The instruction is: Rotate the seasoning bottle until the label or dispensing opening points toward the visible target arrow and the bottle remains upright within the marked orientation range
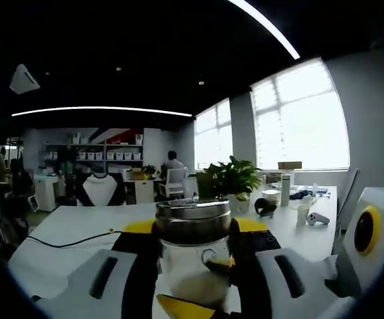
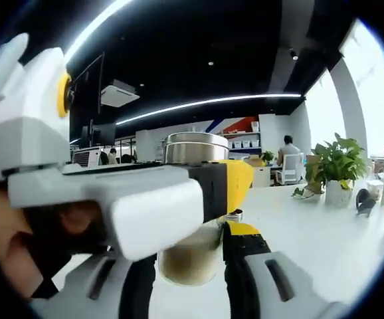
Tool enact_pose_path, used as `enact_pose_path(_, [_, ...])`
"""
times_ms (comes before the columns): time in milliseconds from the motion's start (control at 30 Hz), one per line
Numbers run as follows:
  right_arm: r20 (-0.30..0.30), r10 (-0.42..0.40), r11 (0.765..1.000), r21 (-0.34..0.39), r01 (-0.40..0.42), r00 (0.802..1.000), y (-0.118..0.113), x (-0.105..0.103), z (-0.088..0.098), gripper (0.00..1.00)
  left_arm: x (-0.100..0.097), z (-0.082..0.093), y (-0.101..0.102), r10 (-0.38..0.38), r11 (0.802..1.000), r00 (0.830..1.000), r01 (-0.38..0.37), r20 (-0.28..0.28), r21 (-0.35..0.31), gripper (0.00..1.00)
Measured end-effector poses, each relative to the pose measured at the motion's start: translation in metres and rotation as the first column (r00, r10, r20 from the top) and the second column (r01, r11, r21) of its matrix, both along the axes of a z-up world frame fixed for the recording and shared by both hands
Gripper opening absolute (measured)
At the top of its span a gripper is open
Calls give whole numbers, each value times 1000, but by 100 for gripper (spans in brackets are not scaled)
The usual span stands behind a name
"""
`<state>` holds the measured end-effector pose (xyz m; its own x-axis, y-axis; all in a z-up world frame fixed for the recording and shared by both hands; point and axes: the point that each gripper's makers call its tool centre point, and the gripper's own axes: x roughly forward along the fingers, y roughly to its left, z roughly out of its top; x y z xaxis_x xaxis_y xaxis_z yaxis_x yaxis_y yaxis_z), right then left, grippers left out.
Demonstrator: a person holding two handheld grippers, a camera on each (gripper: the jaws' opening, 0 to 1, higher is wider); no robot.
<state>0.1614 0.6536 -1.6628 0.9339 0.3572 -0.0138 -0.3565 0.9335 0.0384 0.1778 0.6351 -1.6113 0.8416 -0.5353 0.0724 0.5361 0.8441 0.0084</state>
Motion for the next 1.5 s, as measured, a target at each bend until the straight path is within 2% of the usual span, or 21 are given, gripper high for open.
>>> enact_pose_path(167, [-16,16,1000,-11,-16,1000,-2,1,-3,36,1,-3,-3,-41,999,999,41,-15,-1,45])
enact_pose_path(267, [-17,21,999,-29,-21,1000,-4,2,-5,36,1,-7,-9,-115,993,993,116,-23,14,45])
enact_pose_path(400, [-23,41,998,-42,-41,999,-6,1,-6,37,1,-9,-13,-167,986,985,167,-43,12,44])
enact_pose_path(500, [-21,62,996,-58,-64,998,-9,0,-6,37,-2,-11,-18,-224,973,974,226,-42,40,44])
enact_pose_path(633, [-12,79,994,-80,-80,997,-12,-3,-3,38,-6,-9,-23,-311,950,950,312,-39,5,44])
enact_pose_path(700, [-13,89,992,-86,-90,996,-11,-4,-1,38,-8,-7,-23,-346,938,938,346,-33,12,44])
enact_pose_path(767, [-16,95,991,-93,-96,995,-10,-3,0,39,-13,-6,-27,-405,914,914,406,-34,15,44])
enact_pose_path(800, [-24,97,990,-102,-99,995,-10,-2,-1,40,-17,-8,-30,-454,890,889,455,-60,19,44])
enact_pose_path(833, [-29,104,988,-113,-107,994,-10,-2,-2,40,-17,-9,-30,-475,878,877,478,-67,29,44])
enact_pose_path(933, [-19,123,990,-71,-125,992,-9,-3,1,40,-19,-5,-29,-538,842,840,539,-66,-2,44])
enact_pose_path(967, [-16,127,990,-62,-128,992,-9,-4,2,40,-20,-3,-28,-565,825,823,565,-63,-15,44])
enact_pose_path(1000, [-14,131,990,-59,-132,991,-8,-5,3,39,-21,-2,-27,-578,816,814,578,-63,-21,44])
enact_pose_path(1067, [-17,146,988,-49,-147,989,-6,-6,5,39,-20,-2,-26,-602,799,796,602,-64,-21,44])
enact_pose_path(1100, [-25,159,986,-47,-160,987,-5,-7,4,39,-22,-3,-25,-625,780,778,626,-69,-6,44])
enact_pose_path(1200, [-31,182,982,-39,-183,983,-2,-8,4,39,-23,-3,-24,-650,759,756,651,-81,-6,44])
enact_pose_path(1267, [-29,196,980,-28,-197,980,-1,-9,5,38,-25,-1,-22,-674,738,735,675,-73,-21,44])
enact_pose_path(1333, [-28,211,977,-15,-211,977,1,-10,5,38,-27,1,-21,-688,726,723,687,-67,-34,44])
enact_pose_path(1367, [-28,217,976,-14,-218,976,2,-10,5,38,-27,2,-20,-692,722,719,691,-61,-34,44])
enact_pose_path(1400, [-17,226,973,-39,-226,974,2,-11,6,38,-28,5,-20,-687,726,725,686,-42,-36,44])
enact_pose_path(1500, [-10,247,968,-44,-247,969,4,-12,8,38,-32,7,-19,-705,709,708,706,-24,-1,44])
